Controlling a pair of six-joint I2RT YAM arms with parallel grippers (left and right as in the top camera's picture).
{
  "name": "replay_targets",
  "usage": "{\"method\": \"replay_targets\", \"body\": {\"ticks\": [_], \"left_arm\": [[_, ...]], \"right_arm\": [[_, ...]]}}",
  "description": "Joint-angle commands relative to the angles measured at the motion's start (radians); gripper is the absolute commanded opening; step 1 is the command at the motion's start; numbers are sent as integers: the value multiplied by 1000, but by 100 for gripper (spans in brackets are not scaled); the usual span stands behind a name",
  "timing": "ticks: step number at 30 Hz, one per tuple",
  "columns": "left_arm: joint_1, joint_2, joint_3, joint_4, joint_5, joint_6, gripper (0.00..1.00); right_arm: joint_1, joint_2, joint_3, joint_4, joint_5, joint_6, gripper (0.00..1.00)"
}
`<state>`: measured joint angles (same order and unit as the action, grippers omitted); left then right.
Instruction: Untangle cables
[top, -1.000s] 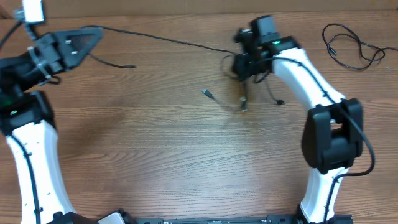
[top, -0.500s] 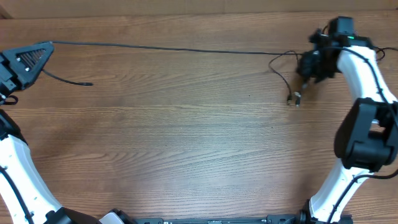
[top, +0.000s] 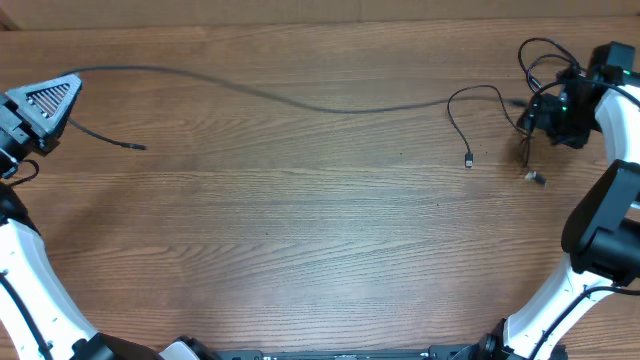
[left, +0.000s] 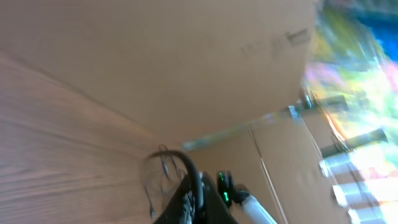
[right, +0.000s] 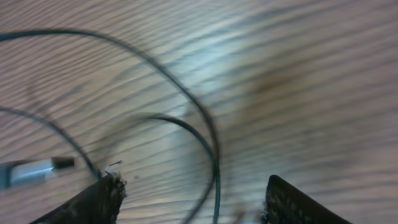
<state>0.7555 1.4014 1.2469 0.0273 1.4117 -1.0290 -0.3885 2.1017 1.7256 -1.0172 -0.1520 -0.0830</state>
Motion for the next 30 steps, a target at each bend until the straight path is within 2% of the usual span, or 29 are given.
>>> {"method": "replay_targets", "body": {"ticks": [1, 3, 6, 11, 15, 18, 21, 23, 28, 30], "left_arm": [[7, -6, 11, -148, -195, 216, 4], [7, -6, 11, -270, -282, 272, 4], [-4, -5, 11, -426, -397, 364, 4], [-79, -5, 11, -562, -528, 481, 4], [-220, -5, 11, -615, -740, 558, 4], [-359, -5, 11, -608, -848, 646, 4], [-522, 4, 11, -570, -878, 779, 4], [-630, 19, 11, -542, -906, 820, 4], [-870, 115, 11, -436, -1017, 833, 4], [-940, 178, 11, -380, -1067, 793, 7]], "right_arm": [[0, 2, -4, -2, 13, 9, 75], [0, 2, -4, -4, 13, 9, 81], [0, 2, -4, -7, 11, 10, 100], [8, 2, -4, -13, -109, 8, 100], [33, 2, -4, -10, -214, 8, 100], [52, 2, -4, -13, -216, 8, 100], [67, 2, -4, -18, -216, 9, 100], [74, 2, -4, -18, -216, 10, 100], [84, 2, -4, -22, -216, 10, 100], [85, 2, -4, -30, -216, 10, 100]]}}
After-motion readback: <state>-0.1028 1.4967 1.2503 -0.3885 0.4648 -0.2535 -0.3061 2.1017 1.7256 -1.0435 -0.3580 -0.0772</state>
